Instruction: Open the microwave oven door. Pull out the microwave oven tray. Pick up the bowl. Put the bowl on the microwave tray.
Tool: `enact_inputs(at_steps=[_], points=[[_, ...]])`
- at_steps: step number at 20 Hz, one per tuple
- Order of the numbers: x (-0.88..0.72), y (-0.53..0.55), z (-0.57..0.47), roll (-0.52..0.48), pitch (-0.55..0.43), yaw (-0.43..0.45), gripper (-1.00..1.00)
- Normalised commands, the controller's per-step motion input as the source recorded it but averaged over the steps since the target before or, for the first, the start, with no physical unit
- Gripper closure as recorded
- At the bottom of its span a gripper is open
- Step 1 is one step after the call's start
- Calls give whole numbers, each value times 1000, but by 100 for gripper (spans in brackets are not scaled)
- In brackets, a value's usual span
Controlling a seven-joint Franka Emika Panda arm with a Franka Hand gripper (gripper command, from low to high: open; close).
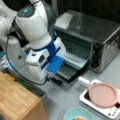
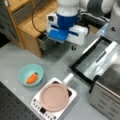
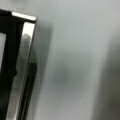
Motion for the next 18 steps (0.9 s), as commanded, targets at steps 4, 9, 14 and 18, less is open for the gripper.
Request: enact_inputs(at_steps=[4, 9, 14, 18], points=[[417, -25, 252, -145, 258, 51, -100], [497, 31, 285, -123, 266, 64, -100], [557, -101, 228, -91, 252, 63, -100], [482, -222, 144, -54, 236, 59, -100]])
